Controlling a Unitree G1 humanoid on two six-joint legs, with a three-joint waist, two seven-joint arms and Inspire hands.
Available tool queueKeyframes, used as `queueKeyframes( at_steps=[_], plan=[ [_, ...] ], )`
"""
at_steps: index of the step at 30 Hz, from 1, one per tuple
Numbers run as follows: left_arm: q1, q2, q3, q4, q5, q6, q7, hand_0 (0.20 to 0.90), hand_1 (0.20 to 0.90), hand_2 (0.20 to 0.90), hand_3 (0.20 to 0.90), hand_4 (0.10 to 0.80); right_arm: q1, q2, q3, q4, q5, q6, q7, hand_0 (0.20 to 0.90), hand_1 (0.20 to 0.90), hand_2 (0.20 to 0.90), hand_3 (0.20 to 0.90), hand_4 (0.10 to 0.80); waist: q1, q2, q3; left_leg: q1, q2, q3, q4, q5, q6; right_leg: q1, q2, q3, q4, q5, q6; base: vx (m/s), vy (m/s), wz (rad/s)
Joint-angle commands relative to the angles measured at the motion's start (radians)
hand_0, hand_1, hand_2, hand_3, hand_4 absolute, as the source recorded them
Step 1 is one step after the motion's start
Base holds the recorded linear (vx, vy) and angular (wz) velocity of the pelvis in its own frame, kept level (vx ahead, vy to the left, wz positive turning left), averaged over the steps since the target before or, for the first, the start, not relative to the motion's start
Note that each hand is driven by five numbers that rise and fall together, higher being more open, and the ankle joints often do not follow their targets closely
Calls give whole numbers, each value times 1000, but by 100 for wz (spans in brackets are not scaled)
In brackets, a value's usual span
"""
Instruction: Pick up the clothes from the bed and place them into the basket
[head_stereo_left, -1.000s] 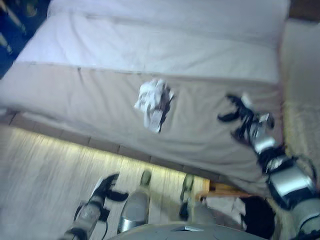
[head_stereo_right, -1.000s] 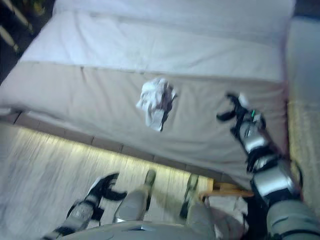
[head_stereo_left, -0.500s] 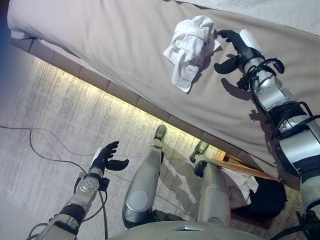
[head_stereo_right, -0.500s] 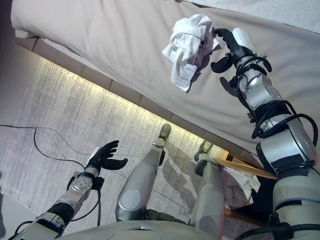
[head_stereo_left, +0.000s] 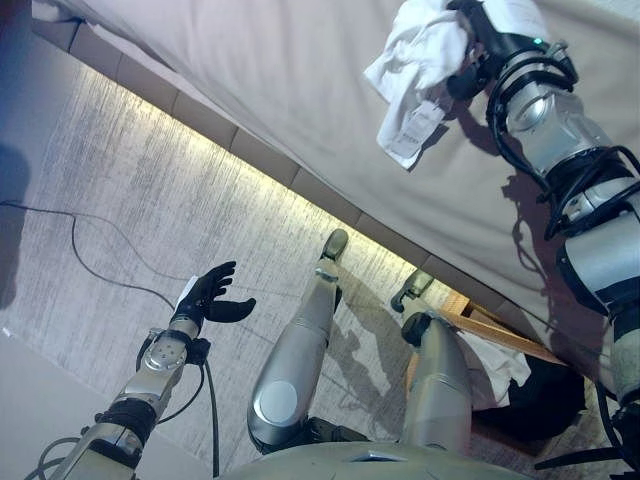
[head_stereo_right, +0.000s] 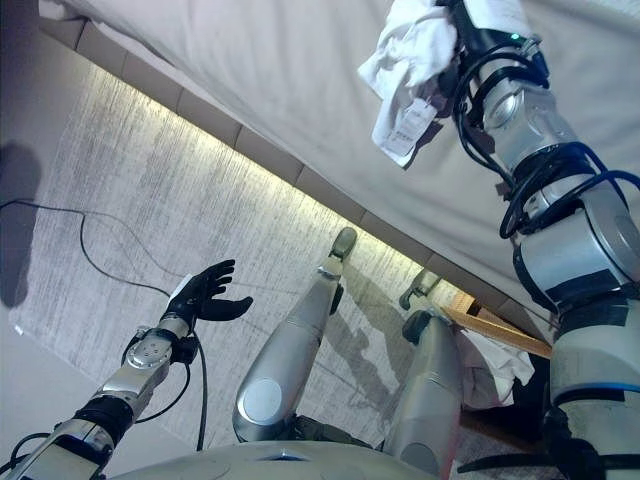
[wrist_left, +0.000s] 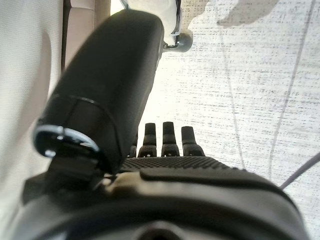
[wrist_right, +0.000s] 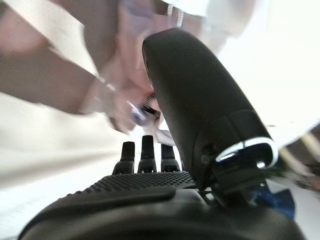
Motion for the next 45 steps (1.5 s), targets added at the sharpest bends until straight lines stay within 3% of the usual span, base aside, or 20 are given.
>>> queueKeyframes(
  at_steps=[1,5,6,7,8,12,20,26,34,36,37,38,39,45],
  plan=[
    [63,107,64,-50,-96,10,18,900,900,900,900,800,-40,-53,33,-6,28,75,24,900,900,900,900,800,6,47,-10,-113,-5,51,76,-8,76,-13,21,71,27,11,49,-34,14,-1],
    [84,117,101,-62,-120,26,20,900,900,900,900,800,-48,-64,30,20,98,98,77,900,900,900,900,800,5,60,-10,-185,-18,42,135,-29,86,-80,32,89,83,-7,38,-26,1,-8],
    [86,119,107,-59,-125,24,21,900,900,900,900,800,-50,-68,28,25,108,97,98,865,865,865,859,759,3,61,-10,-194,-18,43,139,-31,87,-89,36,92,87,-9,35,0,0,0],
    [86,122,110,-57,-129,23,21,900,900,900,900,800,-50,-71,26,27,110,95,108,629,629,629,584,484,2,61,-10,-200,-19,42,143,-32,87,-95,37,94,90,-10,34,0,0,0],
    [89,127,118,-57,-132,19,14,900,900,900,900,800,-49,-83,28,30,140,77,108,300,300,300,200,100,0,64,-10,-211,-21,39,146,-31,89,-107,38,95,96,-9,34,0,0,0],
    [96,129,124,-44,-148,-10,9,900,900,900,900,800,-42,-98,23,18,171,35,129,300,300,300,200,100,-12,66,-10,-204,-16,38,133,-25,86,-110,52,100,86,-6,26,-8,-4,0],
    [113,140,120,-91,-146,-16,0,900,900,900,900,800,-9,-110,-8,10,163,0,127,300,300,300,200,100,-9,67,-10,-145,-10,39,106,-29,79,-56,44,77,52,-7,21,-11,-22,0],
    [133,167,125,-138,-138,3,-11,900,900,900,900,800,19,-131,-62,22,245,-33,17,300,300,300,200,100,-5,59,-10,-44,-1,30,38,-20,70,47,50,54,-34,9,21,-29,-59,1],
    [139,140,121,-136,-80,20,14,900,900,900,900,800,139,-115,-245,-55,502,-167,-79,300,300,300,200,100,-20,26,-19,112,22,40,-42,-25,47,229,88,36,-164,26,16,-33,-38,-3],
    [140,117,109,-131,-62,30,28,900,900,900,900,800,247,-77,-366,-96,632,-220,-61,300,300,300,200,100,-27,6,-46,156,35,48,-66,-30,35,286,101,34,-202,28,16,-45,-39,-2],
    [135,100,106,-126,-28,35,34,900,900,900,900,800,313,-49,-424,-127,663,-250,-60,300,300,300,200,100,-32,-8,-59,176,38,59,-97,5,33,320,104,24,-240,58,8,15,-56,-4],
    [136,96,104,-122,-24,35,36,900,900,900,900,800,328,-42,-434,-133,664,-256,-58,300,300,300,200,100,-33,-13,-68,195,43,57,-99,-29,29,338,111,34,-241,32,16,-73,-34,-6],
    [137,82,96,-121,-6,33,45,900,900,900,900,800,387,-23,-465,-167,709,-291,-65,300,300,300,200,100,-38,-23,-75,217,49,70,-134,9,30,370,111,24,-281,65,10,25,-48,-8],
    [162,7,68,-87,68,13,100,900,900,900,900,800,613,59,-586,-361,787,-378,-80,300,300,300,200,100,-81,-66,-150,363,92,104,-282,23,15,500,125,57,-398,87,28,-16,2,-13]
  ],
)
